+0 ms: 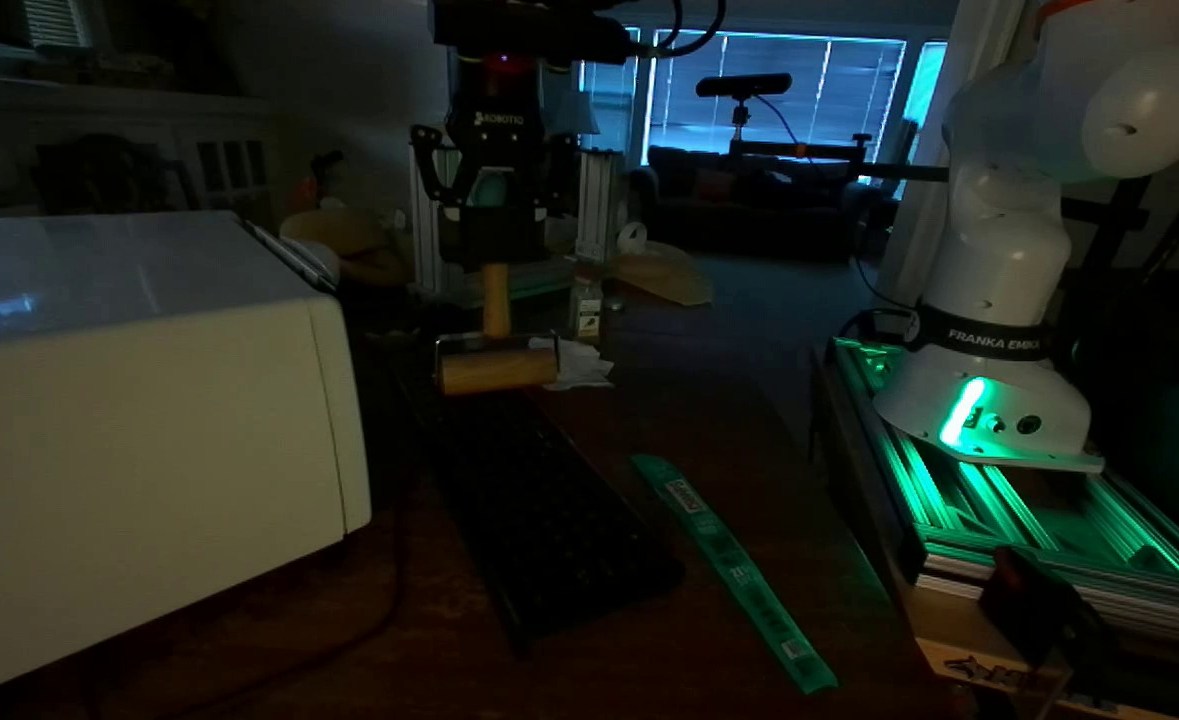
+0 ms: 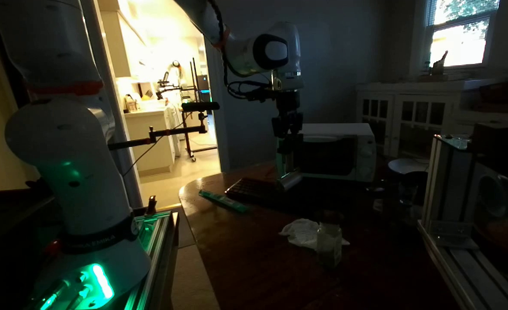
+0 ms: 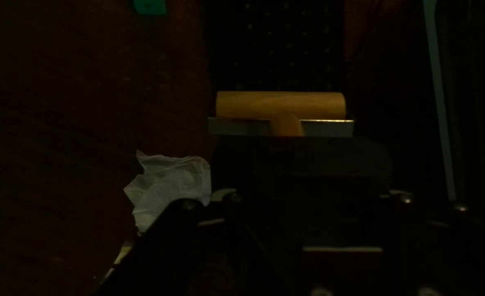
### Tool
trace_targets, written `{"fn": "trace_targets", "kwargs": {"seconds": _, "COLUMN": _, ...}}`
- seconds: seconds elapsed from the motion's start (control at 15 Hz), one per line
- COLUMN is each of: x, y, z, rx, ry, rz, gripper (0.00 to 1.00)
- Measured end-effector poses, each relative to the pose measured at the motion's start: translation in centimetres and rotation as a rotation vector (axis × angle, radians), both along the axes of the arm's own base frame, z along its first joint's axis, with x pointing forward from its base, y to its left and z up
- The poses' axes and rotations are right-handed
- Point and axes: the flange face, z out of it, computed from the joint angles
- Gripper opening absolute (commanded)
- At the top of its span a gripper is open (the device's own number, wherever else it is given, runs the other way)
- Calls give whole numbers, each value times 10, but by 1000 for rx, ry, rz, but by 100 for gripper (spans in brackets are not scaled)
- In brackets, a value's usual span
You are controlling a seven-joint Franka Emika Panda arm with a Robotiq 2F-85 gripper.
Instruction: Pick up the roller and then move it around on the keyboard
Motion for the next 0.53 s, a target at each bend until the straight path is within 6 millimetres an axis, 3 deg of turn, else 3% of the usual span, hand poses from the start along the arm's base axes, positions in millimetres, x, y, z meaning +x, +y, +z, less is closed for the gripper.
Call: {"fn": "trace_targets", "kwargs": {"seconds": 0.53, "x": -5, "y": -1, "z": -28, "rx": 20, "ry": -23, "rz": 0, "gripper": 33}}
